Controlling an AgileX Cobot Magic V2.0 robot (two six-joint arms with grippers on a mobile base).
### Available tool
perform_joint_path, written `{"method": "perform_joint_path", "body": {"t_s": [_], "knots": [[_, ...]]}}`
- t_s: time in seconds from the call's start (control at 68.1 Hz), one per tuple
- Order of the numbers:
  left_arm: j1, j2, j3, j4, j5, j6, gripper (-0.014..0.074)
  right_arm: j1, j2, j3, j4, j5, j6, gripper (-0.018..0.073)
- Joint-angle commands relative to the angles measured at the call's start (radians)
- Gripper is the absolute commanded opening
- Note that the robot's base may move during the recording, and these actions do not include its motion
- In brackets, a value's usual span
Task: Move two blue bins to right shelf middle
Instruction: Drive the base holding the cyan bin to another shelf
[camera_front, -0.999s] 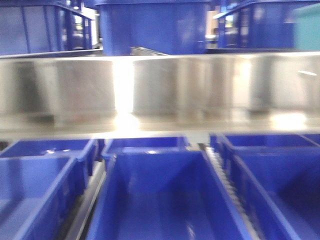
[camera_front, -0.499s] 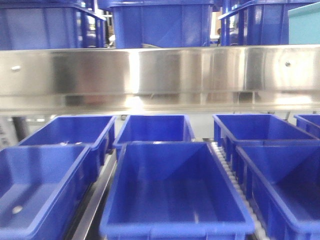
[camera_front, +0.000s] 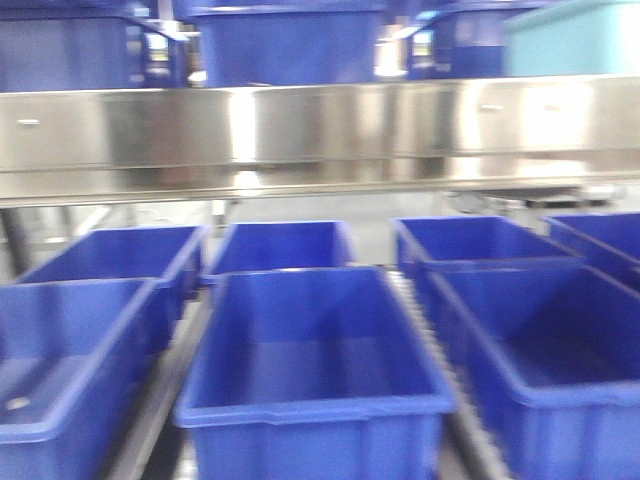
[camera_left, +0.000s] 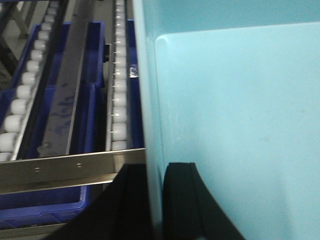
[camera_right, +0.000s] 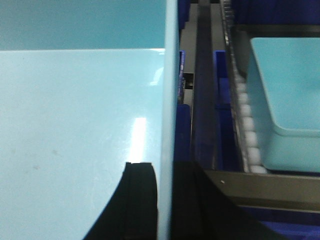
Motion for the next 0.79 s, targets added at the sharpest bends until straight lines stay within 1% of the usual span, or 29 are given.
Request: {"method": "perform_joint_path", "body": {"t_s": [0.0,0.22,0.778], "knots": [[0.006,-0.011,0.001,0.095,0.041,0.006,-0.0111,-0.007,-0.017,-0.013,-0.066,-0.038,-0.011,-0.0165],[0.006,-0.011,0.001,0.095,0.041,0.006,-0.0111,-0.007,-0.017,-0.013,-0.066,0.034,-0.011,-0.0165],[0.006,-0.011,0.001,0.095,0.041,0.006,-0.0111,-0.007,-0.017,-0.013,-0.066,0.027,-0.011,-0.0165]]}}
